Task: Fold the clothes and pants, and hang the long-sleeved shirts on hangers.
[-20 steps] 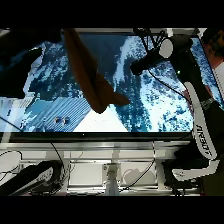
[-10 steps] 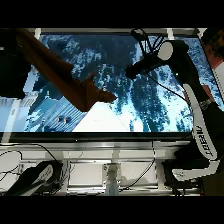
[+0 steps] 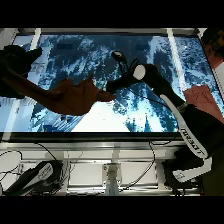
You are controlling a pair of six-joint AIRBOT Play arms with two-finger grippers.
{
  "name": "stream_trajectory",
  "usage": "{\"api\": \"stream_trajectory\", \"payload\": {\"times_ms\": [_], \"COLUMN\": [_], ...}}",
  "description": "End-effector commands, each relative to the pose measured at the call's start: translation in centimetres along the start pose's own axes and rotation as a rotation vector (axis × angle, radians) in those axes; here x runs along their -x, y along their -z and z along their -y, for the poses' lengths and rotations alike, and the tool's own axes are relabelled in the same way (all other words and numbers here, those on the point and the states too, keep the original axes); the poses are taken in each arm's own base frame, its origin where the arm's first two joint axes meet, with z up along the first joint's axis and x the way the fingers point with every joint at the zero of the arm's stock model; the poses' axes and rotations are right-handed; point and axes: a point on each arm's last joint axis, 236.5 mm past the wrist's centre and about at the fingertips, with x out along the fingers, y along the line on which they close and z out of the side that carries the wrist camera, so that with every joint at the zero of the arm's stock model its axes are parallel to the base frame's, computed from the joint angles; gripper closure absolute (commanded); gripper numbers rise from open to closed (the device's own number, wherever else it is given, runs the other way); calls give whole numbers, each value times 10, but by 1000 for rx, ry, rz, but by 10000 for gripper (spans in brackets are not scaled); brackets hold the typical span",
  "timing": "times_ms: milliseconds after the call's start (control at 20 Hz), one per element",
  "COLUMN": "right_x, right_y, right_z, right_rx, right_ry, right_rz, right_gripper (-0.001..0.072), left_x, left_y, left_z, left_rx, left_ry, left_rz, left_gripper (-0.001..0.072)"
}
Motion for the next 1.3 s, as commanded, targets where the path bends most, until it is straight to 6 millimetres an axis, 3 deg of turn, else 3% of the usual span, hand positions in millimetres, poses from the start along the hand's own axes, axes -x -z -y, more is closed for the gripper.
{"api": "stream_trajectory", "payload": {"times_ms": [0,150,300,550,800,1000,1150,1200,1250], "right_x": [-42,-56,-64,-89,-121,-132,-133,-132,-129], "right_y": [-1,5,1,-12,8,-7,-35,-44,-51], "right_z": [-14,-2,-5,-9,-12,-12,-2,0,-1], "right_rx": [-71,-134,-254,-345,-449,-513,-526,-524,-510], "right_ry": [-19,-17,-89,-139,-168,-198,-186,-185,-186], "right_rz": [39,19,17,-8,-146,-88,38,73,93], "right_gripper": [189,160,163,169,172,292,512,661,703], "left_x": [-30,-48,-60,-62,-62,-63,-65,-66,-66], "left_y": [48,78,98,102,101,100,93,90,86], "left_z": [-4,2,6,7,7,6,4,3,2], "left_rx": [21,26,29,29,29,29,29,28,28], "left_ry": [-2,15,26,27,26,24,16,13,8], "left_rz": [-153,-225,-267,-275,-272,-265,-234,-221,-206], "left_gripper": [690,689,689,689,688,688,688,688,688]}}
